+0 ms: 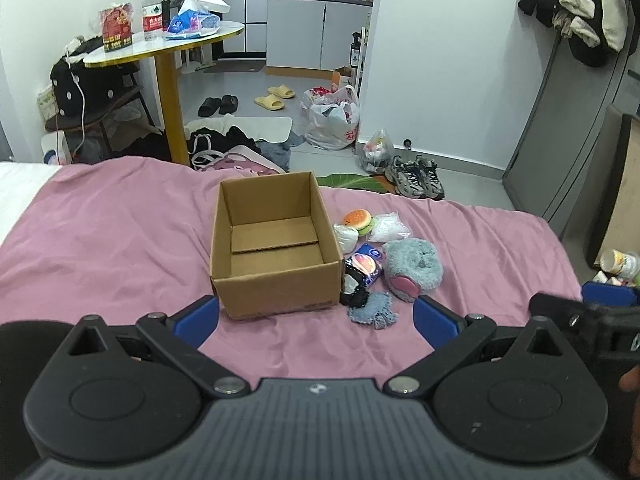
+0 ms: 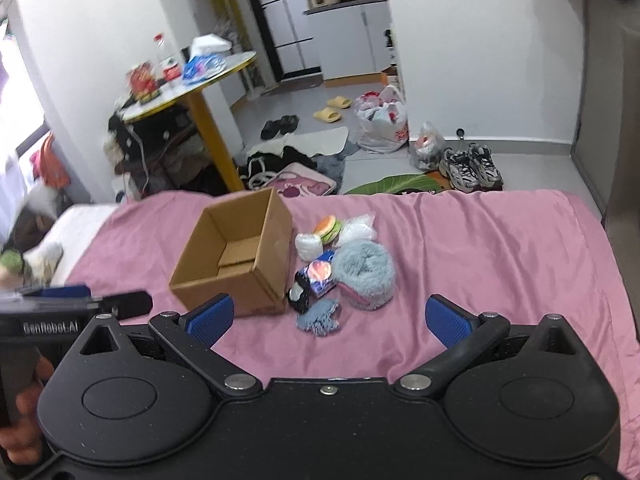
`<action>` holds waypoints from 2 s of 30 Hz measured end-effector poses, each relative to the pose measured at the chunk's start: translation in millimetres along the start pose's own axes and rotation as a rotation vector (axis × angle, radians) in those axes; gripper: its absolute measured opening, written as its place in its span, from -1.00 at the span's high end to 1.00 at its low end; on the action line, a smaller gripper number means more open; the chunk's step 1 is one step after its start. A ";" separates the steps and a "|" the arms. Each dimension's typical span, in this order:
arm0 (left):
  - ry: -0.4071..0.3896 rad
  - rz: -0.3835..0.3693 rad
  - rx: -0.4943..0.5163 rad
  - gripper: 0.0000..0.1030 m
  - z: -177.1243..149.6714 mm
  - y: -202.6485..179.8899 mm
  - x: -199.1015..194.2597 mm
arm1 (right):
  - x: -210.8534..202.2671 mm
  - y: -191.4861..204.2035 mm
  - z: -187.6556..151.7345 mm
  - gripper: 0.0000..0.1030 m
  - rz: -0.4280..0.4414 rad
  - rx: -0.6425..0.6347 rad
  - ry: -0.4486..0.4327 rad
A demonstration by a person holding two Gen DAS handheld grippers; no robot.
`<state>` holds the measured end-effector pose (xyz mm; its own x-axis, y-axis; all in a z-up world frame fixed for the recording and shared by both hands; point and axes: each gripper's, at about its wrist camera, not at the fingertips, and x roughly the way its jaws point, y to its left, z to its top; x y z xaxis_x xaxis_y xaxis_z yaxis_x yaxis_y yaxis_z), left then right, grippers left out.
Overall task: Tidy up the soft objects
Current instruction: 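Move the left tool to the grey-blue fluffy plush and close on it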
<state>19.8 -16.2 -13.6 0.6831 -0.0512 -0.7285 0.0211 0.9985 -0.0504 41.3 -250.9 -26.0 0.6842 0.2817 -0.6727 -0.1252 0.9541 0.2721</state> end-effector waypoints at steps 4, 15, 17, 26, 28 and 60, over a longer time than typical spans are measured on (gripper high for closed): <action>0.009 -0.028 0.000 -0.99 2.1 -3.5 11.5 | 11.0 -9.7 1.8 -1.00 -0.016 0.026 0.006; 0.019 -0.082 0.000 -0.94 12.5 -21.0 45.6 | 46.2 -35.1 5.4 -0.46 0.000 0.121 0.050; 0.015 -0.089 0.010 -0.94 14.6 -25.9 51.6 | 52.6 -38.6 5.4 -0.45 0.000 0.134 0.058; 0.039 -0.105 -0.006 -0.85 27.7 -40.4 88.6 | 88.1 -62.6 6.6 -0.34 0.008 0.255 0.091; 0.046 -0.110 -0.013 -0.77 30.7 -43.9 98.4 | 97.5 -67.1 7.6 -0.21 0.015 0.280 0.109; 0.298 -0.220 -0.153 0.10 34.4 -64.3 247.8 | 194.3 -103.5 -1.6 0.27 0.070 0.486 0.211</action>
<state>212.9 -92.5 -167.4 0.4323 -0.2893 -0.8540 0.0195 0.9499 -0.3119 186.1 -294.8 -186.0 0.5203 0.4048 -0.7519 0.2162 0.7894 0.5746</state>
